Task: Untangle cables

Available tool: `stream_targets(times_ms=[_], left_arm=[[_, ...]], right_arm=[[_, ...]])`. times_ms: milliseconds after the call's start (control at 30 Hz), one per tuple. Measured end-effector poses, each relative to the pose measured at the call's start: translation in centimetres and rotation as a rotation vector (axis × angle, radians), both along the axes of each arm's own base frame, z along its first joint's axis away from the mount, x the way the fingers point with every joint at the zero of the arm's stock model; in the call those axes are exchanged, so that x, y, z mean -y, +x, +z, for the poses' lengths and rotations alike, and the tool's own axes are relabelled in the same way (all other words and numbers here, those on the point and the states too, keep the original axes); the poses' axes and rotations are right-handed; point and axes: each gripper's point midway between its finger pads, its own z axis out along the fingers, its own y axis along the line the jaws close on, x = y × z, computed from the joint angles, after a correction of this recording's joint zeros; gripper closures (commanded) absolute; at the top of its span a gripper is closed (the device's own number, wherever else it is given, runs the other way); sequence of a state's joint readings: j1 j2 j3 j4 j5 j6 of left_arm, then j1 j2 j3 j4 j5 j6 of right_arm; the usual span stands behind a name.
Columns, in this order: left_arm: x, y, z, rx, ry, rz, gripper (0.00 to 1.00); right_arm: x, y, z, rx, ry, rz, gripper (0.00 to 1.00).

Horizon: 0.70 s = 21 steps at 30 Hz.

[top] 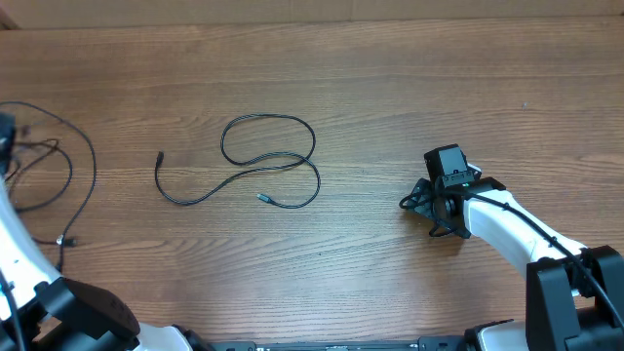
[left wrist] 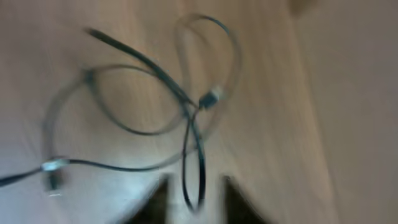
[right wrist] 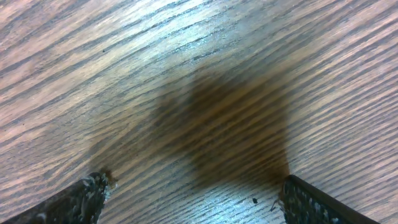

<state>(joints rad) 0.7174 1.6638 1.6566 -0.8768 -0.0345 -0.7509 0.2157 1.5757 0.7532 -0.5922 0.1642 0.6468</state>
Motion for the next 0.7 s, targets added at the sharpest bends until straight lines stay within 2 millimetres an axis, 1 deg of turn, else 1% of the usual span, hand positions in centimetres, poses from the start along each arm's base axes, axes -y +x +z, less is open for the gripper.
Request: stream_targets(times_ms=[100,167,233,300,433,533,600,700], left_arm=[[-1.4,-2.5,-0.7,-0.046,-0.018,0.066,0.01],[-1.8,-3.5,-0.9,-0.060,-0.027,0.088,0.01],[-1.7,-3.5,-1.1,-0.062,-0.036,0.085,0.00],[-1.2,-3.0,-1.1,-0.049,-0.051,0.063,0.00],[0.5,-1.7,-1.2,-0.022,-0.099,-0.001,0.00],[2.4,-0.7,-1.6,-0.027,-0.132,-0.065,0.00],[3.9,-0.1,-1.8,-0.046,-0.145,-0.122,0.01],[6.7,0.9,-2.3,-0.090,-0.155,-0.229,0.01]], right_arm=[[0.0,0.0,0.0,0.001,0.001,0.000,0.11],[0.0,0.0,0.0,0.000,0.000,0.000,0.12],[0.0,0.0,0.0,0.001,0.000,0.000,0.12],[0.0,0.0,0.0,0.000,0.000,0.000,0.12],[0.0,0.0,0.0,0.000,0.001,0.001,0.12],[0.0,0.0,0.0,0.000,0.000,0.001,0.11],[0.0,0.0,0.0,0.001,0.000,0.001,0.12],[0.0,0.0,0.0,0.001,0.000,0.000,0.11]])
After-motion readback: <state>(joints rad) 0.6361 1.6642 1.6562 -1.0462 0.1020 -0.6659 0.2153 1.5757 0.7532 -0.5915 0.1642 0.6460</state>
